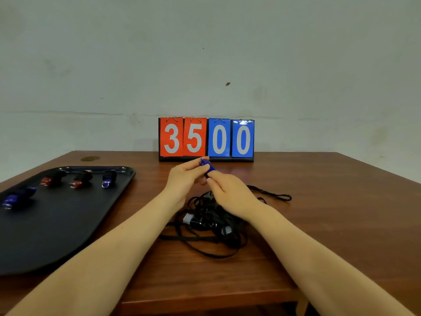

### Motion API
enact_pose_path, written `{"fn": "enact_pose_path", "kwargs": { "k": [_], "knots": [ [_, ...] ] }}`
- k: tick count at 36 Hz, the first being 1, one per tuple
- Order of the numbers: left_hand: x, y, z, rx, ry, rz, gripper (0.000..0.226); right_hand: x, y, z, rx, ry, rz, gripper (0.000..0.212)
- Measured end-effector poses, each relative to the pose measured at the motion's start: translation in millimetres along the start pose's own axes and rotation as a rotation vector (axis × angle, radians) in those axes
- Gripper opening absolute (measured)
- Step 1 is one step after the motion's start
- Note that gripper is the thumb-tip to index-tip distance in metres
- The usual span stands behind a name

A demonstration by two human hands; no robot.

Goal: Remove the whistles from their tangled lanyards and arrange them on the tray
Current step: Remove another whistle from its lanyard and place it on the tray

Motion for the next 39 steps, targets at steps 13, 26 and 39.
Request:
{"fn": "enact_pose_path", "kwargs": {
  "k": [13,26,39],
  "knots": [
    [-19,-3,-5,0.03,0.199,-0.47,0.028,-16,-27,3,-0.204,0.209,-0.442,0.027],
    [-36,38,23,0.258,0.144,-0.001,0.025,-40,-50,10,-0.369,0.293,-0.603,0.026],
    [-13,27,15,0.15,-0.003,0.263,0.024,-36,-13,5,-0.137,0.252,-0.453,0.027]
  ]
}}
Point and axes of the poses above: each hand's wrist, its own z-axis away from the middle knuckle, its own y-axis out of the palm, x = y × z, the point moved 10 cm from there along -z, towards the middle knuckle, and after that the axes turned 1 degree about x, right-handed, at the moved point
